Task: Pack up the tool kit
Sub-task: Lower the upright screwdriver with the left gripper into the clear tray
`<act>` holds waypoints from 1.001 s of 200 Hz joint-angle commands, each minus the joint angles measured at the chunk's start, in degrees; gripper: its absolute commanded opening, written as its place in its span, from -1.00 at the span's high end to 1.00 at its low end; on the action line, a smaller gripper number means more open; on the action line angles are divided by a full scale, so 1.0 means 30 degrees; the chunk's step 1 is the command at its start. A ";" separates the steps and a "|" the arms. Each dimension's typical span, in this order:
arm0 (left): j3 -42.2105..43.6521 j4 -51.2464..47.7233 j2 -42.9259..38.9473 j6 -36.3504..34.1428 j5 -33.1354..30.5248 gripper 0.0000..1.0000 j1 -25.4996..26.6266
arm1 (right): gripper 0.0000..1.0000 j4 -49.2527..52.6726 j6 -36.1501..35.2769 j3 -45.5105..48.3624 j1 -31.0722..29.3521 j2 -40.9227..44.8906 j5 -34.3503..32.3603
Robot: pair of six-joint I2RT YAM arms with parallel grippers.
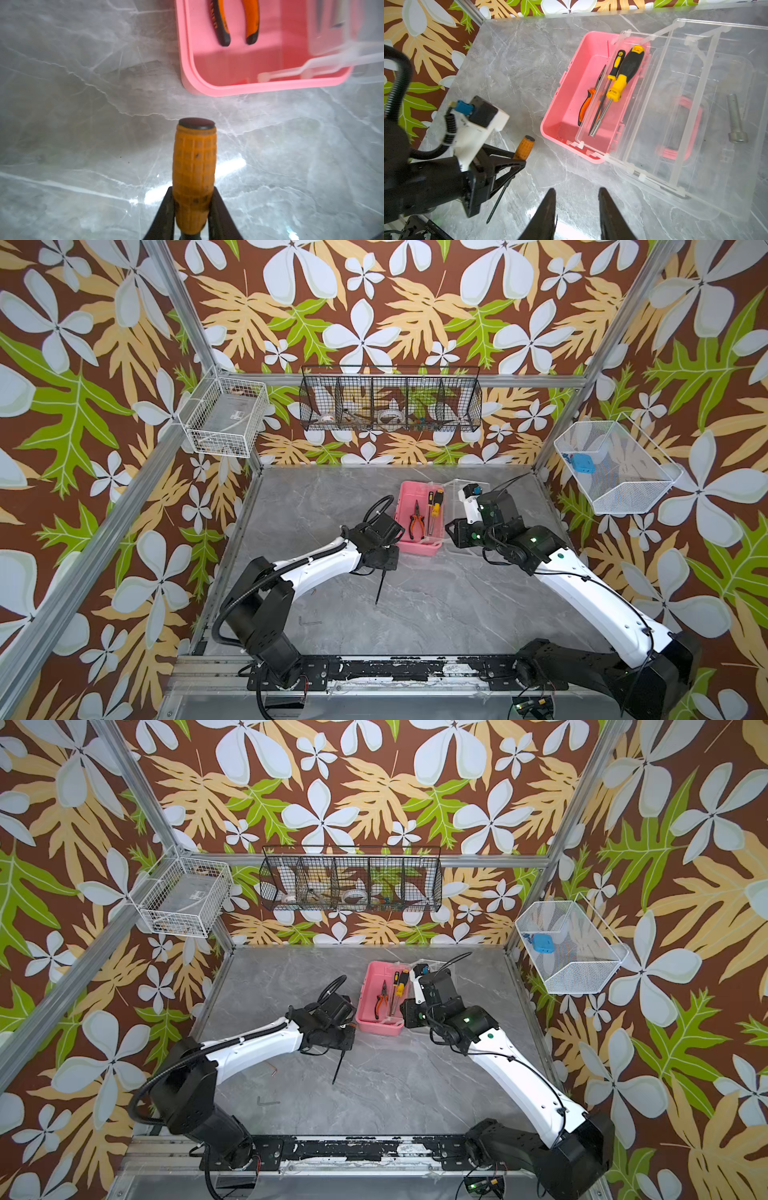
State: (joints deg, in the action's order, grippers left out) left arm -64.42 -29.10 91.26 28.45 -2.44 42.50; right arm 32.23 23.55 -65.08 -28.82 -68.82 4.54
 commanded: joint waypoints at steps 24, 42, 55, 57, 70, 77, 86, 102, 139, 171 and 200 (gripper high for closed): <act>-0.6073 -0.0462 0.1784 -0.0361 0.1417 1.00 0.0005 | 0.29 0.0791 -0.0769 -0.0856 0.0909 0.0204 0.0243; -0.9485 -0.0672 0.3936 -0.0683 0.1930 1.00 0.0007 | 0.29 0.1034 -0.0947 -0.0953 0.1345 0.0361 0.0355; -1.2218 -0.1122 0.5533 -0.1037 0.2153 1.00 0.0013 | 0.29 0.1088 -0.0995 -0.0817 0.1612 0.0622 0.0407; -1.2605 -0.1135 0.5828 -0.1079 0.2290 1.00 0.0013 | 0.29 0.1085 -0.0995 -0.0787 0.1624 0.0683 0.0396; -1.4971 -0.1737 0.7457 -0.1391 0.2854 1.00 0.0013 | 0.29 0.1035 -0.0938 -0.0525 0.1749 0.0957 0.0371; -1.5905 -0.1849 0.8214 -0.1403 0.3206 1.00 0.0009 | 0.29 0.1028 -0.0878 -0.0387 0.1755 0.1064 0.0363; -1.7051 -0.2023 0.9197 -0.1440 0.3637 1.00 0.0013 | 0.29 0.0984 -0.0764 -0.0241 0.1785 0.1189 0.0385; -1.8151 -0.1558 1.0415 -0.1411 0.4592 1.00 0.0013 | 0.29 0.0950 -0.0673 -0.0055 0.1786 0.1397 0.0334; -1.9481 -0.0383 1.2459 -0.0428 0.5891 1.00 -0.0017 | 0.29 0.0959 -0.0608 0.0105 0.1821 0.1465 0.0211; -1.9534 0.0775 1.3233 0.0187 0.5725 1.00 -0.0017 | 0.29 0.0802 -0.0523 0.0284 0.1820 0.1347 0.0421; -2.0175 0.0952 1.3928 0.0596 0.5619 1.00 -0.0220 | 0.29 0.0762 -0.0467 0.0480 0.1842 0.1375 0.0481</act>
State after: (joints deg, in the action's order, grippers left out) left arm -123.55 -28.99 132.05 28.45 14.02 42.35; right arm 35.16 21.69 -64.01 -23.31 -64.82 5.80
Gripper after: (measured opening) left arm 0.244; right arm 0.355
